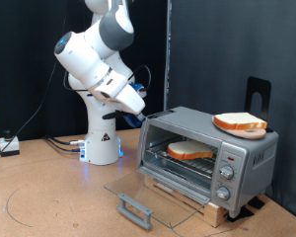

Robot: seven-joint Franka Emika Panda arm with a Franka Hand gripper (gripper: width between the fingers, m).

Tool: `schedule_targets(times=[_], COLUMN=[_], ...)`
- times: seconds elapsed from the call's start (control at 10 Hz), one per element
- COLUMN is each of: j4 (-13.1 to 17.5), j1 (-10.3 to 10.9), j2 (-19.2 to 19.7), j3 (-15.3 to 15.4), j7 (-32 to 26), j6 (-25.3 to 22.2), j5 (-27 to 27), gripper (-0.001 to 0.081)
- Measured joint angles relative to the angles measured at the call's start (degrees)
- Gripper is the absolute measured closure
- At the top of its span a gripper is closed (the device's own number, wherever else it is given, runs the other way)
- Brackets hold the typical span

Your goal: Make a piece of toast with the oven

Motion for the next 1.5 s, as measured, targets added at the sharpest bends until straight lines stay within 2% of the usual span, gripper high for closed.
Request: schedule_targets(times=[0.5,1.0,1.3,1.5], j4=[-3.6,-6.5,-7.5,-8.3], j1=[2.9,6.4,8.9,10.0], j2=[-11.0,-21.0,-25.9,-27.7], j3=[3.6,8.3,12.9,17.7], j7=[0.8,9.3,15.8,19.7], j6=[-2.0,-4.7,-5.2,-3.5], j5=[0.3,4.8,7.0,9.2], gripper=[0.0349,0.0349,0.0349,0.0349])
